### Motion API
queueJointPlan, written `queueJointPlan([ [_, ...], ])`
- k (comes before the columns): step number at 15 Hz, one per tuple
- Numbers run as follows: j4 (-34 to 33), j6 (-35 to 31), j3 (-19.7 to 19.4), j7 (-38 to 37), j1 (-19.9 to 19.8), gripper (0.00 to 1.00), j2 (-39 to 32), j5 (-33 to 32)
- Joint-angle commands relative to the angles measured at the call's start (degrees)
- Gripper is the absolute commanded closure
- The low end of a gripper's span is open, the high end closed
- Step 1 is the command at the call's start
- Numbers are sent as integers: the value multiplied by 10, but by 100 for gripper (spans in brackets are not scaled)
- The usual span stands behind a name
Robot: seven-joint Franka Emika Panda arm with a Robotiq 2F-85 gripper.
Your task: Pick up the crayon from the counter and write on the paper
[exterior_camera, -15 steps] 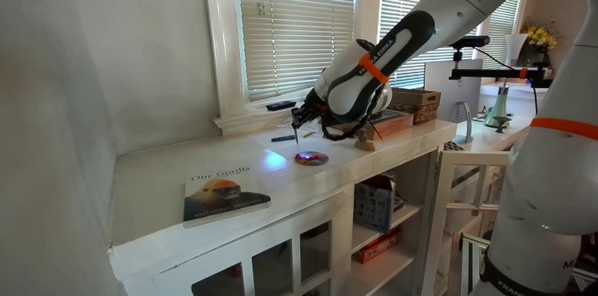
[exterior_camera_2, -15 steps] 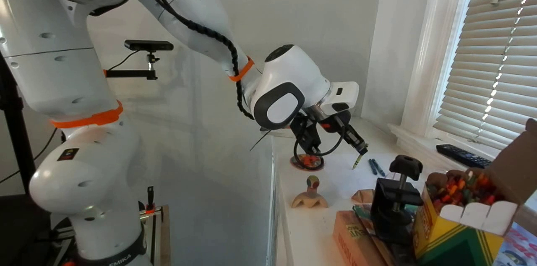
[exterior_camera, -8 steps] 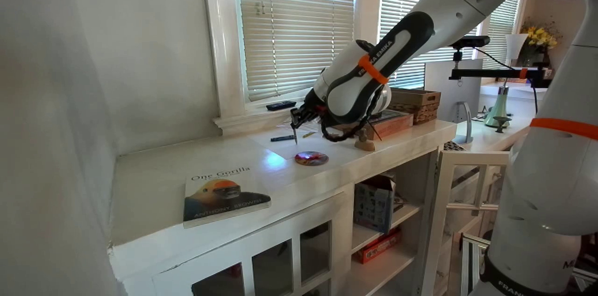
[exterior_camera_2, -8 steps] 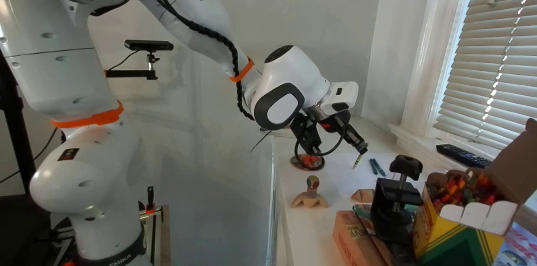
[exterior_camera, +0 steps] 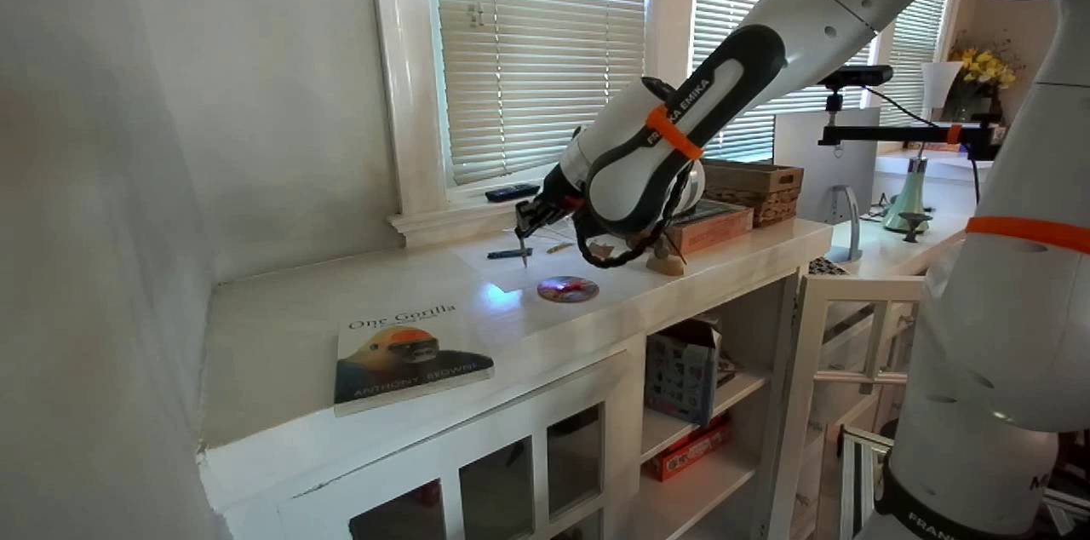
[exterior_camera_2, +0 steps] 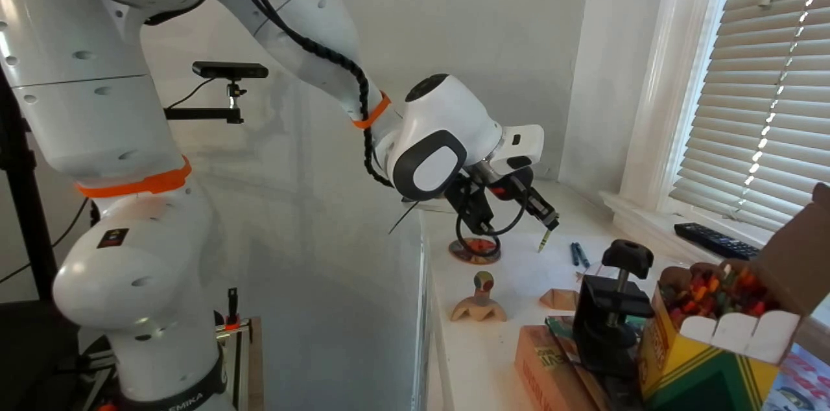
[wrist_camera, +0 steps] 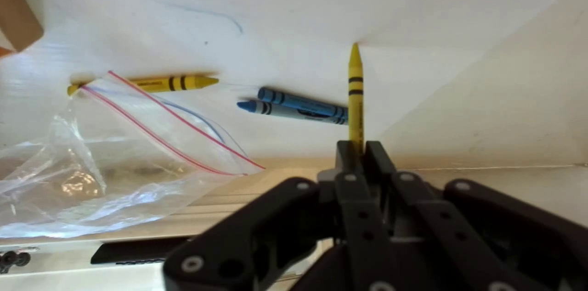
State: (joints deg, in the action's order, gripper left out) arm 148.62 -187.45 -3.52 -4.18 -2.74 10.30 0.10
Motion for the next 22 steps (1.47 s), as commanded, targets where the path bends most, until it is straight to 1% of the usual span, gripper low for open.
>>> queueJointPlan([
  [1,2,-16,-17,1,32,98,-8,2],
  [5,9,-3,-40,-1,66,98,4,5],
  [10,20,45,-82,-2,105,98,33,14],
  [13,20,74,-98,1,104,98,45,19],
  [17,15,99,-112,-1,86,98,52,16],
  [22,9,100,-115,-7,56,98,43,8],
])
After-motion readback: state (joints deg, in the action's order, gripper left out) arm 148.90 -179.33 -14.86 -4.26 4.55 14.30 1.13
